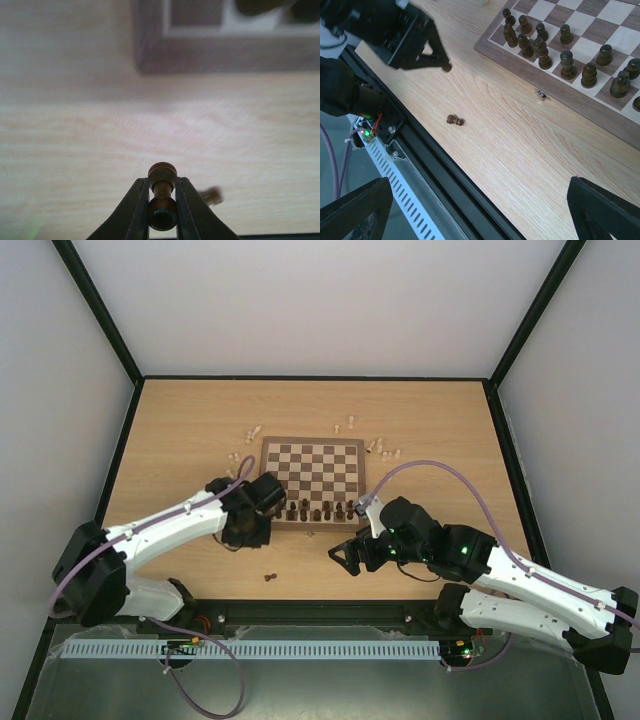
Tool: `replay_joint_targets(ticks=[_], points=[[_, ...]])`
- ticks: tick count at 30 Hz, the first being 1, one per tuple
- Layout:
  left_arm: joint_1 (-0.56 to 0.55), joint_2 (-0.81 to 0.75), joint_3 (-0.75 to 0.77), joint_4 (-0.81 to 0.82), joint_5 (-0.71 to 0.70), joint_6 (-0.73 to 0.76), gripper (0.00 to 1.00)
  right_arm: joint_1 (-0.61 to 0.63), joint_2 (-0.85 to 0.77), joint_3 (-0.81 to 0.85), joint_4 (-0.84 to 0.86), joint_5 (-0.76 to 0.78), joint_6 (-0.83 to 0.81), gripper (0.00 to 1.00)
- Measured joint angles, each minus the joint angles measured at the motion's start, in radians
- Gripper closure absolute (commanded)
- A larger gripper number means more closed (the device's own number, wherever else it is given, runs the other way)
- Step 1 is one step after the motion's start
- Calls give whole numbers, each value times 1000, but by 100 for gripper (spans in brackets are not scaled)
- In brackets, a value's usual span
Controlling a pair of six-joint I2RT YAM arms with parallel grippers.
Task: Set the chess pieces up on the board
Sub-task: Pick up the chess piece at the center of the board, then place the chess piece on the chessboard.
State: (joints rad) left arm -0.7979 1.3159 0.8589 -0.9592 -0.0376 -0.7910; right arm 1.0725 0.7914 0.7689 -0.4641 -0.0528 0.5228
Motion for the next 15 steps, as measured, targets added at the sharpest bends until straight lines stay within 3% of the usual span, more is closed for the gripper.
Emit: replay_joint_targets(ticks=[7, 15], points=[[47, 194, 239, 13, -43, 102, 92, 0, 2, 0, 0, 1, 0, 4], [90, 322, 308, 44, -69, 188, 92, 0, 3, 0, 0, 5, 0, 4]])
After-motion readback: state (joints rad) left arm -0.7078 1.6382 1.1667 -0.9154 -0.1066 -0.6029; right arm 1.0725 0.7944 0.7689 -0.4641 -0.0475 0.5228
